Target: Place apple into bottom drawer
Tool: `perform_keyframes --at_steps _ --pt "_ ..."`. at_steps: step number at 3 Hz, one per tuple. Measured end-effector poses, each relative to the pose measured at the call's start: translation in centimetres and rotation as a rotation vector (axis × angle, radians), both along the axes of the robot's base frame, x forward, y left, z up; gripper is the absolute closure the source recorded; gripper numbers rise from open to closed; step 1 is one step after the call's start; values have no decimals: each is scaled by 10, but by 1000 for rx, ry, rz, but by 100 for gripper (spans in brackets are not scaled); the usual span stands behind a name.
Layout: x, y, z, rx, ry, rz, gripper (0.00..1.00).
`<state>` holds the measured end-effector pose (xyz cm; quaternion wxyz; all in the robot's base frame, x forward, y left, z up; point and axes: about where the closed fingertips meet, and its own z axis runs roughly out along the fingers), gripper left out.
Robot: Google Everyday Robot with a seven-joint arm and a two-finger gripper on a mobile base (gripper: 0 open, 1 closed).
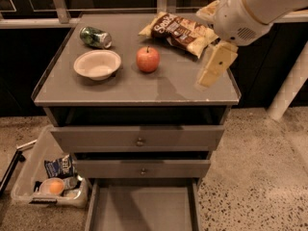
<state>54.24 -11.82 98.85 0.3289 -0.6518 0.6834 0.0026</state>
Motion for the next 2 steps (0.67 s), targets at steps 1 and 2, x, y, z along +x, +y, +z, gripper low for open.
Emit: perform_keyframes --at_steps 1,2 --pt "31 17 -12 64 -20 9 0" --pt "60 27 -28 137 -30 -2 0"
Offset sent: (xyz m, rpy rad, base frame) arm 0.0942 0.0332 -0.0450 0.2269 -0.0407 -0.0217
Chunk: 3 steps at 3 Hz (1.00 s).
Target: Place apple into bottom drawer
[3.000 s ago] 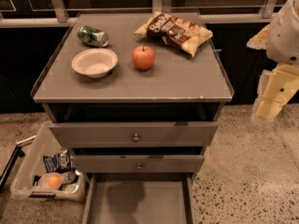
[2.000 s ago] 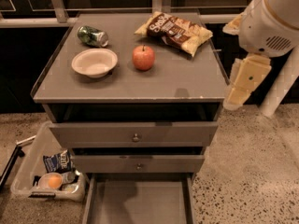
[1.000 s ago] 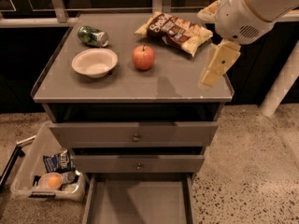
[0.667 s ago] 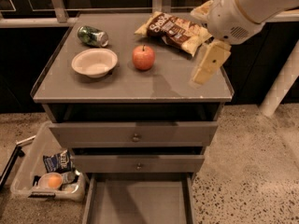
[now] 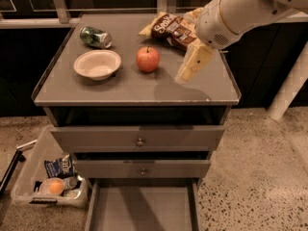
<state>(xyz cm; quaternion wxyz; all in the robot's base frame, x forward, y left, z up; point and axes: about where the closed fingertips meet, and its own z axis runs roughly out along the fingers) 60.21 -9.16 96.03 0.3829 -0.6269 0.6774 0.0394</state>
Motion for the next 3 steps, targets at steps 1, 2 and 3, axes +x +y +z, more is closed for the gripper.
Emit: perform_keyframes --at_steps 1,2,3 --pt "0 0 0 0 0 0 0" --pt "14 6 -8 5 5 2 0" --pt "36 13 -25 3 27 5 0"
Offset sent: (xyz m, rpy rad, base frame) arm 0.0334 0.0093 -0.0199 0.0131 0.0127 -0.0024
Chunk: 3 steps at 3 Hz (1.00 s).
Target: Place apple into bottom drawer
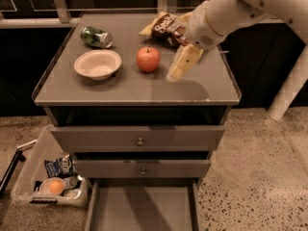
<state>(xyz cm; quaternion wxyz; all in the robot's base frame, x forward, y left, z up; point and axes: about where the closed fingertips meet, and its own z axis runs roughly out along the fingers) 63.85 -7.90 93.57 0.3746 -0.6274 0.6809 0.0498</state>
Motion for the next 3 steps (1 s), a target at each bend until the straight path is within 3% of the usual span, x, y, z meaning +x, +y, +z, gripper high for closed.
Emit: perform_keyframes --at_steps 1,3 --pt "24 5 -18 16 40 -6 0" --pt "54 19 -44 117 139 -9 0"
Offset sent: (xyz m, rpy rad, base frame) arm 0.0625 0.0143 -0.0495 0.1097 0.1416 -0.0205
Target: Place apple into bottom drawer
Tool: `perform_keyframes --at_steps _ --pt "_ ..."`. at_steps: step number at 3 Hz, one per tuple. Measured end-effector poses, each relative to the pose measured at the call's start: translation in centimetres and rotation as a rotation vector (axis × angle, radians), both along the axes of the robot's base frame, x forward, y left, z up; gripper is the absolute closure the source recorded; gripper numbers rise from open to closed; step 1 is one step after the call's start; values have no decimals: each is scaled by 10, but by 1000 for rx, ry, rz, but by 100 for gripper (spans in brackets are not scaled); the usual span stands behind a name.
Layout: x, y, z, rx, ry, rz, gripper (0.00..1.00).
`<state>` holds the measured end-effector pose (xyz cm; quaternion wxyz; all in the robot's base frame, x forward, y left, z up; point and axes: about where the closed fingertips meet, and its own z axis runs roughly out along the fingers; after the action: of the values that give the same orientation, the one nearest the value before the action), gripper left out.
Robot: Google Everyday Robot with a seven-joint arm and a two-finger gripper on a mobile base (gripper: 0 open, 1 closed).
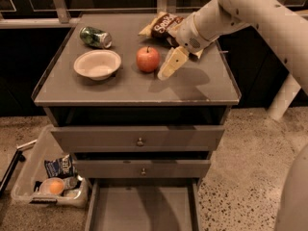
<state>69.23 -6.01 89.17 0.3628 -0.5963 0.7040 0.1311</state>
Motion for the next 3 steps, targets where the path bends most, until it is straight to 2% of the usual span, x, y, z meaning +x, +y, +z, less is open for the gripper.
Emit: perform_keyframes --at_steps 1,3 --pt "9 11 -4 51 34 7 0" --pt "19 33 -19 96 93 22 0"
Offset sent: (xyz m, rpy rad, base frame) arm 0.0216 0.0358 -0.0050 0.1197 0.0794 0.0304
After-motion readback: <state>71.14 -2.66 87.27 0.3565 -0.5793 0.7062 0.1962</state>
